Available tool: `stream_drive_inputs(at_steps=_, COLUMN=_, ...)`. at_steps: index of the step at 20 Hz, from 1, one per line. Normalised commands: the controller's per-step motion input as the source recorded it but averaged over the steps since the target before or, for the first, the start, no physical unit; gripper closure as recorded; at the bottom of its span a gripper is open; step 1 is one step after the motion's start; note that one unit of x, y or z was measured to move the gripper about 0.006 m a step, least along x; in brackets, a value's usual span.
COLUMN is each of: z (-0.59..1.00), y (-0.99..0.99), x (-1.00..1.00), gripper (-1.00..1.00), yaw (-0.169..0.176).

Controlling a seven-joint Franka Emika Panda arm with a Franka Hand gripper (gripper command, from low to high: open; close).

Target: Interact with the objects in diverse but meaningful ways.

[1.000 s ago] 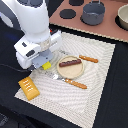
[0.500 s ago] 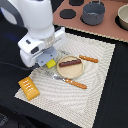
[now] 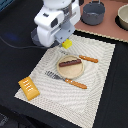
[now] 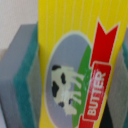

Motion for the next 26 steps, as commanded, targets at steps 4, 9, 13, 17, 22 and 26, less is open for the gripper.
stream_drive_inputs(at_steps=4, z=0.00, y=0.49, x=0.88, gripper=1.00, yaw=0.000)
stream_drive_inputs(at_steps=9, z=-0.06, y=0.47, x=0.85, gripper=1.00, yaw=0.000)
stream_drive_inputs(at_steps=13, z=-0.12, y=0.42, x=0.79, gripper=1.00, yaw=-0.003)
stream_drive_inputs(at_steps=17, z=-0.25, y=0.39, x=0.55, gripper=1.00, yaw=0.000)
stream_drive_inputs(at_steps=22, z=-0.31, y=0.26, x=0.31, gripper=1.00, yaw=0.000)
stream_drive_inputs(at_steps=26, z=-0.25, y=0.15, x=0.13, gripper=-1.00, yaw=0.009)
